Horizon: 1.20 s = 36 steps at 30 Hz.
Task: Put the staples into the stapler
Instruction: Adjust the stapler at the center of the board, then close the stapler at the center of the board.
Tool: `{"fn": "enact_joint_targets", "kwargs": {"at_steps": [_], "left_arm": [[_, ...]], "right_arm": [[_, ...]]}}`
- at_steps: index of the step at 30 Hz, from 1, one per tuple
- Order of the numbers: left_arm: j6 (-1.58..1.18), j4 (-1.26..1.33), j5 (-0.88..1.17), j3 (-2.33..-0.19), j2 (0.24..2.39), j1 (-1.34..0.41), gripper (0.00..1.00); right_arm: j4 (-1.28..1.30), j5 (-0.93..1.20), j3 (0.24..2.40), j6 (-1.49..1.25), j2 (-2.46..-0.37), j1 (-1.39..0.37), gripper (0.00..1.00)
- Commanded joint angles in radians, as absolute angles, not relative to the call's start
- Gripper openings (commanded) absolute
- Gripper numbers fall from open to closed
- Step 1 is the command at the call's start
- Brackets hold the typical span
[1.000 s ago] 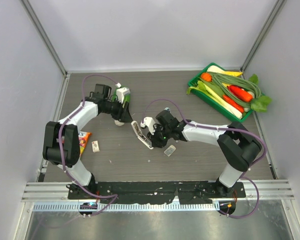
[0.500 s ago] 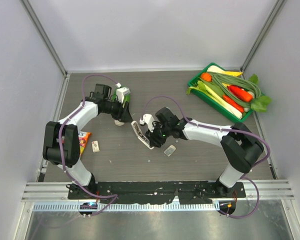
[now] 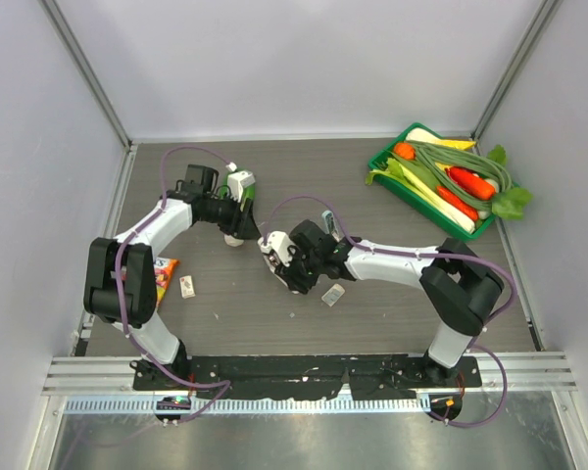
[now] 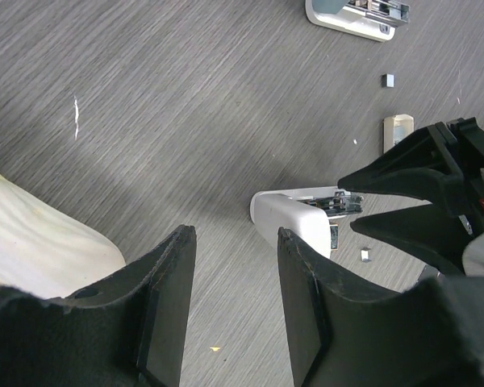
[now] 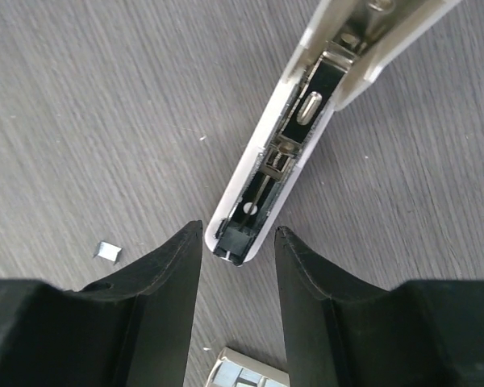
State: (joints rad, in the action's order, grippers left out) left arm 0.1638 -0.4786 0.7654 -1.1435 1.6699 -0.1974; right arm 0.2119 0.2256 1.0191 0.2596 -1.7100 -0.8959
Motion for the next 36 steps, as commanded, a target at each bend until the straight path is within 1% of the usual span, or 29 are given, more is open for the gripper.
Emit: {"fn": "enact_joint_targets", "kwargs": {"at_steps": [1,4,7,8,10,13,16,25,31,36], "left_arm": [[0.156,-0.446,0.805,-1.138,1.644,-0.202,0.48],[0.158,-0.443,0.805,-1.137,1.646,-0.202,0.48],[0.153,-0.440,0.815,-1.135,1.643,-0.202,0.48],[0.153,-0.439,0.816,-1.134,1.644,-0.202,0.48],[0.150,-0.439,0.819,-1.135,1.643,-0.202,0.48],[0.147,-0.440,0.834,-1.135,1.637,-0.204,0.48],[0.144,-0.443,0.847,-1.131,1.632,-0.207,0.47],[0.088,-0.495,0.868,-1.155,1.621,-0.227,0.47],[0.040,-0.496,0.755,-1.132,1.588,-0.276,0.46],[-0.072,-0.425,0.730,-1.092,1.575,-0.305,0.46]], "right_arm": [[0.195,0.150,1.051,0.261,-1.718,-0.903,0.46],[0.190,0.152,1.049,0.262,-1.710,-0.905,0.45],[0.195,0.147,1.054,0.270,-1.723,-0.907,0.40],[0.199,0.146,1.057,0.271,-1.729,-0.907,0.36],[0.206,0.149,1.060,0.273,-1.743,-0.907,0.32],[0.201,0.147,1.061,0.276,-1.746,-0.907,0.24],[0.202,0.149,1.071,0.278,-1.746,-0.907,0.19],[0.201,0.126,1.077,0.265,-1.759,-0.907,0.17],[0.187,0.095,1.089,0.252,-1.773,-0.907,0.17],[0.189,0.065,1.109,0.236,-1.796,-0.907,0.17]]}}
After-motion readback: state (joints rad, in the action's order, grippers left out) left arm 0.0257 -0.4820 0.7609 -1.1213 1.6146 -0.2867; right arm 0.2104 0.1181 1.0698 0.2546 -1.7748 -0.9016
